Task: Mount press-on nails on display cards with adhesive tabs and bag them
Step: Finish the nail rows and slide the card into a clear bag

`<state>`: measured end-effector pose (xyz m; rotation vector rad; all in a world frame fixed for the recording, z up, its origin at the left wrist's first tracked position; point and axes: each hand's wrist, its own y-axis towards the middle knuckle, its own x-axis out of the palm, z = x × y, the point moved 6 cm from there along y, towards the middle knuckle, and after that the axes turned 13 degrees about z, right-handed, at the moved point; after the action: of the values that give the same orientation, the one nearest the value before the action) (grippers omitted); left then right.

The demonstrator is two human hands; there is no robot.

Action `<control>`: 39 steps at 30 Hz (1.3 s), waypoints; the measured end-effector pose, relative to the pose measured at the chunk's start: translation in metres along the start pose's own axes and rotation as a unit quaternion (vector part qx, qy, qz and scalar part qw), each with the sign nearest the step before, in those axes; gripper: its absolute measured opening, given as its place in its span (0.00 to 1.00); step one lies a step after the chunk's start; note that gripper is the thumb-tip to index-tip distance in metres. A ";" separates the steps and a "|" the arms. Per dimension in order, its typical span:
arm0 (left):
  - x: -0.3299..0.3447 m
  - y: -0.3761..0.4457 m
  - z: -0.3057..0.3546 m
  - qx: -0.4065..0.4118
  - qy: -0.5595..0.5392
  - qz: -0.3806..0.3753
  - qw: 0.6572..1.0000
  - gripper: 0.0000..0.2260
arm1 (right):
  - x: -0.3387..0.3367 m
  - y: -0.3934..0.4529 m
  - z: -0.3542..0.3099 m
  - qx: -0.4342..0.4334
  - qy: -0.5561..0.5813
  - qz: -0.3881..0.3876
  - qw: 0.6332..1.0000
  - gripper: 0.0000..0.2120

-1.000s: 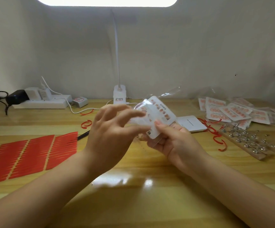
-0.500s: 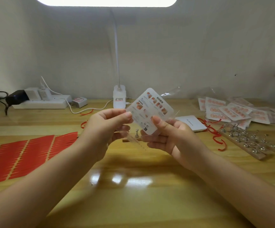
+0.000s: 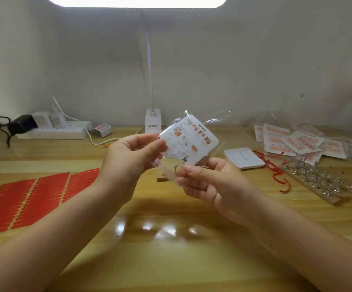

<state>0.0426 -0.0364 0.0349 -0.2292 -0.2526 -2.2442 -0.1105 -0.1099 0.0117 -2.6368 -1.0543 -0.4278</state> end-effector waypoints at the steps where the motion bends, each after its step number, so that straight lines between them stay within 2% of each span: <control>1: 0.000 0.000 0.000 0.004 0.004 0.007 1.000 0.16 | 0.002 -0.001 0.001 0.003 0.009 -0.005 1.000 0.18; 3: -0.002 -0.001 0.002 0.043 0.037 0.029 0.998 0.19 | 0.003 -0.003 0.001 0.002 0.017 0.007 1.000 0.22; 4: -0.005 -0.002 0.006 0.095 0.084 0.054 0.990 0.19 | 0.002 -0.003 0.000 0.000 0.018 0.020 1.000 0.23; 5: -0.007 -0.005 0.014 0.175 0.151 0.079 0.970 0.17 | 0.000 -0.003 -0.001 -0.006 0.021 0.035 0.999 0.23; 7: -0.002 -0.020 0.032 0.351 0.262 0.088 0.895 0.11 | -0.004 -0.002 -0.005 -0.030 0.032 0.064 0.997 0.21; 8: 0.004 -0.028 0.037 0.409 0.285 0.070 0.864 0.08 | -0.006 -0.002 -0.007 -0.047 0.036 0.080 0.995 0.19; 9: 0.010 -0.035 0.038 0.434 0.296 0.045 0.849 0.06 | -0.009 -0.002 -0.009 -0.066 0.039 0.095 0.993 0.18; 13: 0.024 -0.048 0.028 0.371 0.320 -0.028 0.871 0.08 | -0.010 -0.004 -0.011 -0.123 0.040 0.110 0.985 0.17; 16: 0.024 -0.046 0.021 0.328 0.322 -0.027 0.888 0.09 | -0.008 -0.005 -0.009 -0.159 0.016 0.120 0.980 0.18; 20: 0.021 -0.041 0.011 0.246 0.266 -0.041 0.931 0.12 | -0.008 -0.006 -0.008 -0.171 0.034 0.120 0.977 0.18; 27: 0.020 -0.046 0.006 0.263 0.256 -0.030 0.930 0.15 | -0.007 -0.010 -0.006 -0.195 -0.015 0.135 0.971 0.21; 32: 0.019 -0.047 0.009 0.288 0.254 -0.020 0.923 0.13 | -0.005 -0.012 -0.003 -0.203 -0.058 0.129 0.969 0.17; 35: 0.019 -0.046 0.010 0.295 0.251 -0.015 0.922 0.11 | -0.005 -0.011 -0.002 -0.197 -0.041 0.125 0.972 0.13; 37: 0.017 -0.044 0.009 0.282 0.238 -0.002 0.929 0.11 | -0.005 -0.009 -0.002 -0.185 -0.013 0.121 0.975 0.12; 39: 0.014 -0.038 0.007 0.235 0.206 0.019 0.950 0.11 | -0.006 -0.008 -0.003 -0.177 0.010 0.120 0.977 0.13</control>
<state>0.0048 -0.0206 0.0412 0.4804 -0.5345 -2.0641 -0.1206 -0.1095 0.0135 -3.0162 -0.6905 -0.6369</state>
